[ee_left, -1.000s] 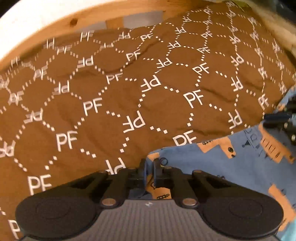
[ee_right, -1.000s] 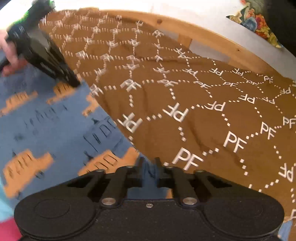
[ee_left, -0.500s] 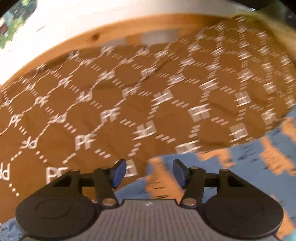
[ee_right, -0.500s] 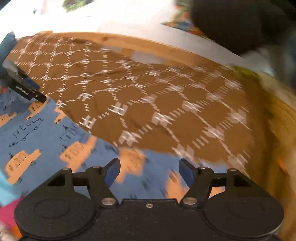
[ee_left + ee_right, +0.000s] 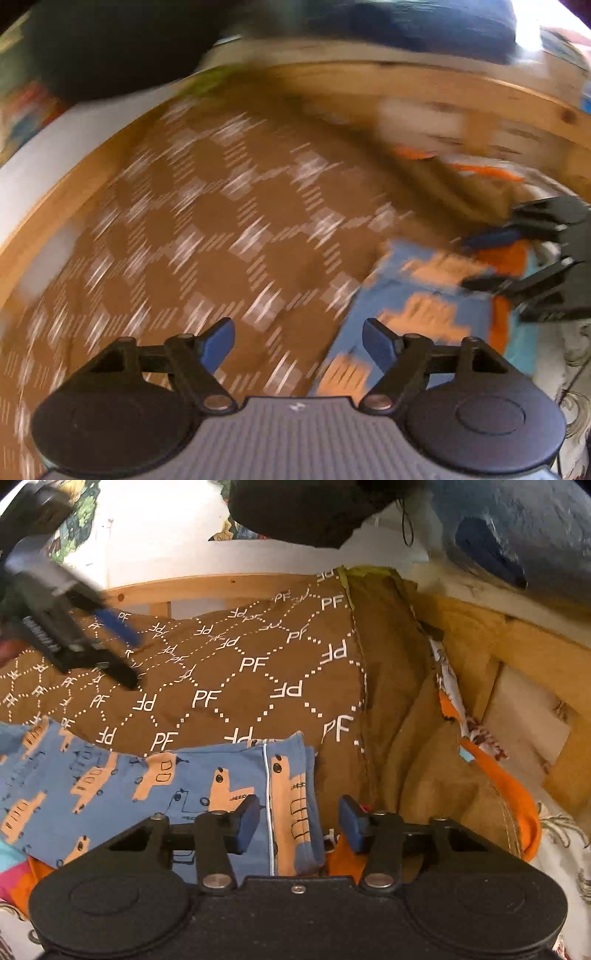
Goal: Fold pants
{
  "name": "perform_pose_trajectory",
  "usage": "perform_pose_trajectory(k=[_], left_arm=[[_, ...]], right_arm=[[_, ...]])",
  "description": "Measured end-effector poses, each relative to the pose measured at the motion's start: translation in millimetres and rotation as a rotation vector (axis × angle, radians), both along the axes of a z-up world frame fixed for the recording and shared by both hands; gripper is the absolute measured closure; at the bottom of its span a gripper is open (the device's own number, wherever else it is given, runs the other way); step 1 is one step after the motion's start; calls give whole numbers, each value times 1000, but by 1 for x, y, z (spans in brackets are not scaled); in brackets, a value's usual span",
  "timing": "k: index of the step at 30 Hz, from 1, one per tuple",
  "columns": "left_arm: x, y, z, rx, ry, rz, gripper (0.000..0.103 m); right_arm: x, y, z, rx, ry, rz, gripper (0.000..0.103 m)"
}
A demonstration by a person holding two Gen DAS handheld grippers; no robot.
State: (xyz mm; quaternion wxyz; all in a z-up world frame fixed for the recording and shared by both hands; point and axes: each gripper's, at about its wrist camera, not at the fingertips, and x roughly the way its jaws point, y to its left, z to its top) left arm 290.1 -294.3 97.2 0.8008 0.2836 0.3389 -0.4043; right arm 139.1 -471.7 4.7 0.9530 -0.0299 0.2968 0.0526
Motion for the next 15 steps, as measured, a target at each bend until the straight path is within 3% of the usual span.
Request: perform_pose_trajectory(k=[4, 7, 10, 12, 14, 15], left_arm=[[13, -51, -25, -60, 63, -137, 30], [27, -71, -52, -50, 161, -137, 34], [37, -84, -71, -24, 197, -156, 34], [44, -86, -77, -47, 244, -133, 35], [49, -85, -81, -72, 303, -120, 51], [50, -86, -83, -72, 322, -128, 64]], right_arm=[[2, -12, -3, 104, 68, -31, 58], [4, -16, -11, 118, 106, -15, 58], [8, -15, -15, 110, 118, -11, 58], [8, -16, -15, 122, 120, -15, 58], [6, -16, -15, 126, 122, -14, 63], [6, -15, -15, 125, 126, -14, 72]])
